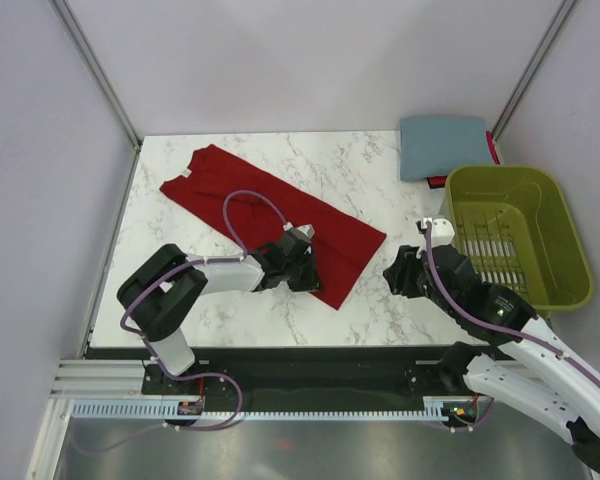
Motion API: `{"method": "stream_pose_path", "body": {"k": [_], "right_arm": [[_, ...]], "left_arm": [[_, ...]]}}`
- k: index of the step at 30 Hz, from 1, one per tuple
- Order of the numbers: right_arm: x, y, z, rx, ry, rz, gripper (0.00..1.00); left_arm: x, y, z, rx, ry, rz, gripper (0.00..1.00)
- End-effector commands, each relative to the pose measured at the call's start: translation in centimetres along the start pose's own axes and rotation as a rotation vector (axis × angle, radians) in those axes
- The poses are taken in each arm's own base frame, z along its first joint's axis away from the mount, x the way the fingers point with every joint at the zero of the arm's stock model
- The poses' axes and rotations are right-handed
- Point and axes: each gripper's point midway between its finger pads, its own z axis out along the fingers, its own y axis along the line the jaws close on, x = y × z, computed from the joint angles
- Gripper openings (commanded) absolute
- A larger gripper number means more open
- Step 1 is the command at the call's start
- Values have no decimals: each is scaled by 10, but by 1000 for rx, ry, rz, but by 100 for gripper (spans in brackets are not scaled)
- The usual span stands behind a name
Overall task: Fold and stack the t-shirts
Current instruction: Fold the tshirt
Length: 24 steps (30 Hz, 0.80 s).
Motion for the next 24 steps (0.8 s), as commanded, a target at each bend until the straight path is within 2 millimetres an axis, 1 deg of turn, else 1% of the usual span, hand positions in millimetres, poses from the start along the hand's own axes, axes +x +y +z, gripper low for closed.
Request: {"method": "stream_pose_path", "body": {"k": [1,2,4,5,7,8,9,10,11,13,14,15,16,18,19,20,21,22,23,24], "right_arm": [[-7,0,-7,2,-22,30,52],[-7,0,-9,1,-23,30,52],[-10,0,-11,6,-23,22,52],[-9,-1,-11,15,-12,14,52],[-11,-1,-12,23,1,-4,52],[-8,-2,-10,33,19,-10,52],[-7,-2,-10,32,27,-15,52],[-5,0,-10,25,38,-14,52],[-4,0,-9,26,48,-13,52],[1,2,-6,21,67,-15,52],[2,4,-2,19,78,-20,52],[3,4,1,19,85,-32,53],[6,6,10,27,104,-47,53],[11,7,22,39,136,-83,53],[16,10,34,42,167,-102,53],[21,15,40,16,193,-128,54],[24,18,47,4,211,-149,54],[29,20,62,13,239,-171,54],[30,16,70,27,253,-178,55],[27,19,77,11,271,-215,55]], "left_arm": [[7,9,1,-55,-43,-14,2],[15,15,0,-76,-40,-19,2],[21,19,-4,-85,-38,-26,2],[27,25,-9,-96,-39,-31,2],[32,30,-16,-102,-44,-42,2],[39,37,-25,-115,-37,-53,2],[45,42,-30,-131,-25,-58,2],[51,55,-35,-164,-31,-61,2],[48,52,-45,-146,-57,-63,2],[54,56,-57,-140,-60,-64,2],[66,65,-61,-147,-40,-64,2],[65,58,-71,-104,-60,-62,2],[78,69,-76,-127,-31,-63,2],[83,73,-87,-124,-33,-74,2],[81,69,-98,-91,-60,-76,2],[85,71,-106,-97,-56,-84,2],[84,69,-113,-83,-67,-82,2],[70,53,-128,-16,-128,-76,4],[66,54,-135,-26,-147,-64,6],[57,48,-143,-13,-183,-58,12]]}}
